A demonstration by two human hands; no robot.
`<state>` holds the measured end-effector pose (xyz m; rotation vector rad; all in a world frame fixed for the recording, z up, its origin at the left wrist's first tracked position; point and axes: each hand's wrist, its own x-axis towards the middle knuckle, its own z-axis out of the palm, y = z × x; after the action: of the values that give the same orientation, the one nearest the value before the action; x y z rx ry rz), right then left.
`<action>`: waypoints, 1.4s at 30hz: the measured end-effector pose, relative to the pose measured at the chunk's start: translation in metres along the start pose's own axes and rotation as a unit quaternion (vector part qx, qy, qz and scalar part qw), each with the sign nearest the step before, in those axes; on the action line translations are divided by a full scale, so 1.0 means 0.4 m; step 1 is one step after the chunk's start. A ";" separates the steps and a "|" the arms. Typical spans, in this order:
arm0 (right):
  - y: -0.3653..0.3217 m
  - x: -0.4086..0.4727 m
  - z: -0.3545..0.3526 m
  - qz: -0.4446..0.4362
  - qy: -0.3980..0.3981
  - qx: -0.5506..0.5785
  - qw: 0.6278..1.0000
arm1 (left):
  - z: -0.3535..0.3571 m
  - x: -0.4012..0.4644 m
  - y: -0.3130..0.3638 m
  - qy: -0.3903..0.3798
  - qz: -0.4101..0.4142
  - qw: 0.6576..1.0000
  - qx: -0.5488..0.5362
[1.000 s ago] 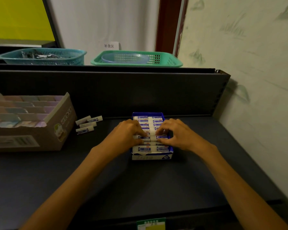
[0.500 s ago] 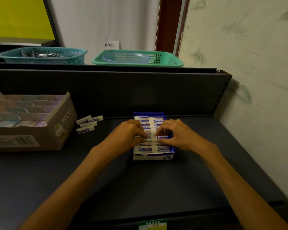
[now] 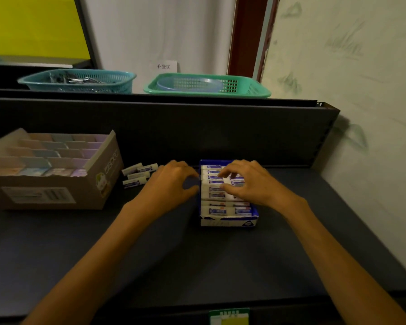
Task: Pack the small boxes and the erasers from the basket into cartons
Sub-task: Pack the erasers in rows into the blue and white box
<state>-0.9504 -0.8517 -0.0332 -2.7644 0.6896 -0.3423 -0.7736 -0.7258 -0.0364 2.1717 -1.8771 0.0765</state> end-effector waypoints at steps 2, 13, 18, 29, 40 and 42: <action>-0.024 0.022 0.007 -0.013 0.008 -0.010 1.000 | -0.020 -0.020 -0.038 0.013 -0.034 0.999 0.019; -0.156 0.192 0.128 -0.080 -0.036 -0.001 0.996 | -0.022 -0.136 -0.202 0.017 -0.154 0.988 0.000; -0.192 0.272 0.155 -0.087 -0.049 -0.021 0.995 | -0.005 -0.124 -0.233 0.026 -0.153 0.988 -0.027; -0.210 0.381 0.194 -0.085 -0.111 -0.037 0.990 | 0.033 -0.090 -0.280 0.022 -0.148 0.988 -0.040; -0.148 0.364 0.174 -0.063 -0.090 -0.034 0.993 | 0.039 -0.075 -0.307 0.008 -0.111 0.978 -0.176; -0.145 0.357 0.171 -0.060 -0.094 -0.023 0.993 | 0.041 -0.073 -0.307 0.000 -0.110 0.978 -0.176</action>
<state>-0.7835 -0.8579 -0.0560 -2.8410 0.4928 -0.0872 -0.6604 -0.6863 -0.0791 2.1084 -1.5018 -0.2782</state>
